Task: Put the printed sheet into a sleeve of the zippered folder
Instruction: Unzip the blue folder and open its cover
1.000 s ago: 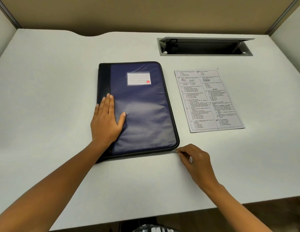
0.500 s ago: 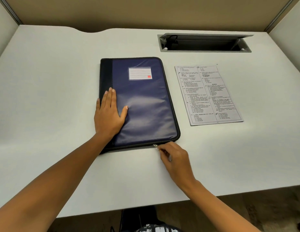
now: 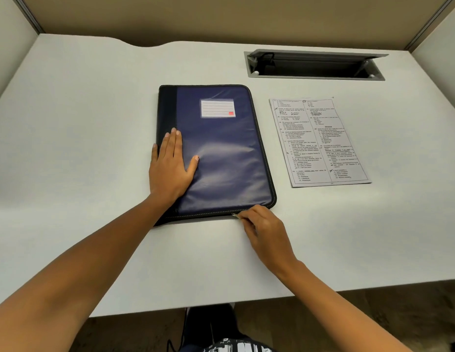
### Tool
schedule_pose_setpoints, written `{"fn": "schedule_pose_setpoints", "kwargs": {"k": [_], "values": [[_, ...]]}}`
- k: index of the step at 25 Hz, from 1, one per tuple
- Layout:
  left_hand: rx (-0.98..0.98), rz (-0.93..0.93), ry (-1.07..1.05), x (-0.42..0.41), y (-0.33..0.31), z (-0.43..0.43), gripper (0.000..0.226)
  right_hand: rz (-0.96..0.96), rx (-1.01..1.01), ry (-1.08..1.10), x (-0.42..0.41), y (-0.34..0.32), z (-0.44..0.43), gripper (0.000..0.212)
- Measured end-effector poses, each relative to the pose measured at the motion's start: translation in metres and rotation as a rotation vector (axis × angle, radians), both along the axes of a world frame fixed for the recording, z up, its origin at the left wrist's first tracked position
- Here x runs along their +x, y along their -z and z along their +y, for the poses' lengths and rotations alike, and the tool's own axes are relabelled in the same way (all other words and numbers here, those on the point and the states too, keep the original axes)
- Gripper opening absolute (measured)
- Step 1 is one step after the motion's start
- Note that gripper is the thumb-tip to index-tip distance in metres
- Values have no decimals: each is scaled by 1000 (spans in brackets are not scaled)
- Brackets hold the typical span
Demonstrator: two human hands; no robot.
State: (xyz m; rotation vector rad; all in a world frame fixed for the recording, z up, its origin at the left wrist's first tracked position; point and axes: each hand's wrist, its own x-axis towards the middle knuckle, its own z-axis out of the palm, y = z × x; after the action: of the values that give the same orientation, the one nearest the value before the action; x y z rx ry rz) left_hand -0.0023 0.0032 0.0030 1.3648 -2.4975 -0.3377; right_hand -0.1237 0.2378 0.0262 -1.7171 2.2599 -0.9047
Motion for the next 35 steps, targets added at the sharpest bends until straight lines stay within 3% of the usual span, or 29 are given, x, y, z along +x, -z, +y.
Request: {"fn": "schedule_pose_setpoints", "kwargs": {"k": [3, 7, 11, 24, 35], "values": [[112, 129, 13, 8, -11, 5, 71, 32, 1, 7, -4, 0, 3, 19], [272, 382, -129, 40, -19, 35, 68, 50, -29, 39, -3, 2, 5, 18], [254, 293, -290, 59, -25, 43, 60, -5, -33, 57, 6, 4, 4, 19], [315, 239, -375, 62, -23, 38, 52, -1, -19, 3, 4, 1, -1, 16], [406, 277, -402, 55, -26, 48, 55, 146, -12, -354, 103, 1, -62, 8]]}}
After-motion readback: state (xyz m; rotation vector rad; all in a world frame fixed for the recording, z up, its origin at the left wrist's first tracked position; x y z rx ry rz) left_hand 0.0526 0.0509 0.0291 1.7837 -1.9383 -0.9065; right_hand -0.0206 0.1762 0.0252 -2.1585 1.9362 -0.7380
